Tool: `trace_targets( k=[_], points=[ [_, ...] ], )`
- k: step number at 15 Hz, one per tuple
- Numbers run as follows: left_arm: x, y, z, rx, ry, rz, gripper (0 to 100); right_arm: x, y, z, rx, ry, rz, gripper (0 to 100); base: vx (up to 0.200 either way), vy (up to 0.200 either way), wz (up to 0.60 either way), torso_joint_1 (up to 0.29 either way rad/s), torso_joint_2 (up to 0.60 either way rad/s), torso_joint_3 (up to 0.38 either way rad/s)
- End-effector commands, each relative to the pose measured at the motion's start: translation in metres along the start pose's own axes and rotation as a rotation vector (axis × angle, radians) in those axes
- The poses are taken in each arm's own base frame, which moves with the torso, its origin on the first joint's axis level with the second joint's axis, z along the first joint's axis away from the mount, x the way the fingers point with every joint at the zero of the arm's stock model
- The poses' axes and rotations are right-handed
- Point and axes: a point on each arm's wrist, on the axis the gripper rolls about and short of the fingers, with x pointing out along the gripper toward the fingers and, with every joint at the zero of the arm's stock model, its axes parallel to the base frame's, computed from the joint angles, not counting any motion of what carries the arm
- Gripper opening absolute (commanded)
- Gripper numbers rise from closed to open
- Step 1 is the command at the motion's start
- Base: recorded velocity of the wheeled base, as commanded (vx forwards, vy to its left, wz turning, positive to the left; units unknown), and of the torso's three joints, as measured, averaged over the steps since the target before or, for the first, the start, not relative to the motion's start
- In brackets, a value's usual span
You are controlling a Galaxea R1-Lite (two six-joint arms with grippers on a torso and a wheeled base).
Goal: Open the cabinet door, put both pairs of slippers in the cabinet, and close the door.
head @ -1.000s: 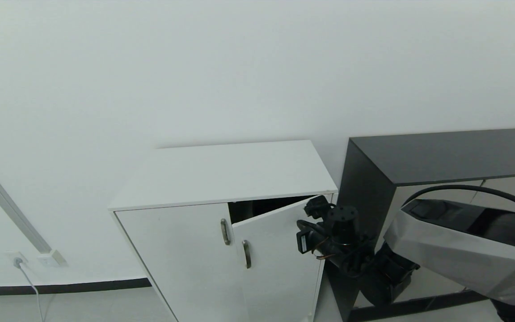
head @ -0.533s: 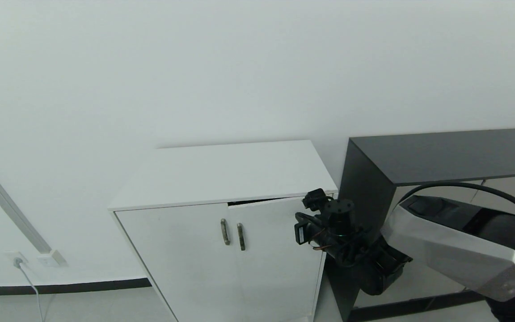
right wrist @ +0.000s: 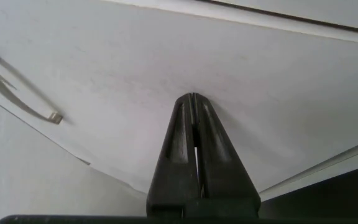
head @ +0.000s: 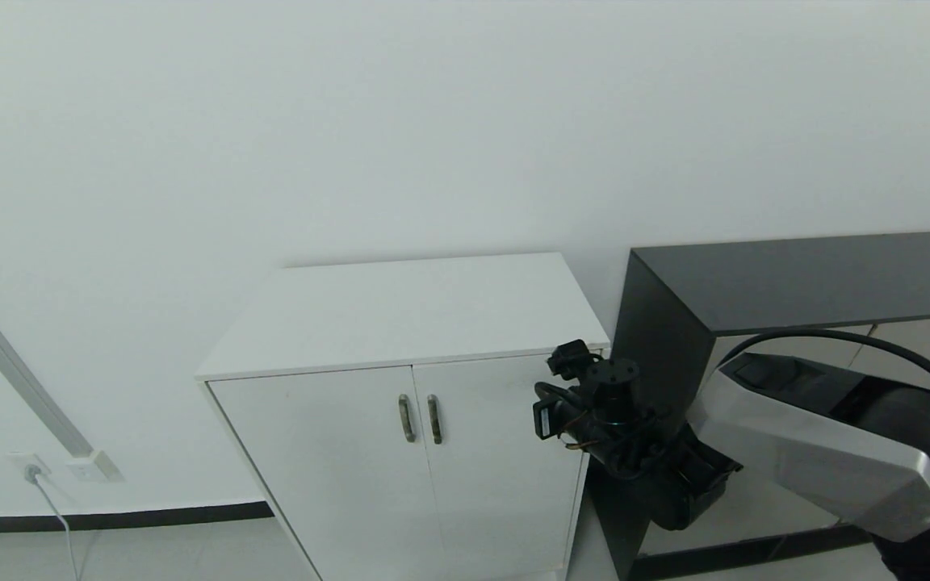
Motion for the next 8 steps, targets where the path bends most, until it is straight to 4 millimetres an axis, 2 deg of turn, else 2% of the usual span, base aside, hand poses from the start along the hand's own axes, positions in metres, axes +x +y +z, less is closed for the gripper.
trace_targets(
  k=[1, 8],
  points=[
    [0.0001, 0.0, -0.0001, 0.0, 0.001, -0.001, 0, 0.0008, -0.0004, 0.0011, 0.001, -0.005, -0.001, 0, 0.0, 0.0, 0.0, 0.0, 0.0, 0.0],
    [0.0, 0.0, 0.0003, 0.0, 0.0, 0.001, 0, 0.0023, -0.0009, 0.0012, 0.002, -0.009, -0.002, 0, 0.0, 0.0, 0.0, 0.0, 0.0, 0.0]
  ],
)
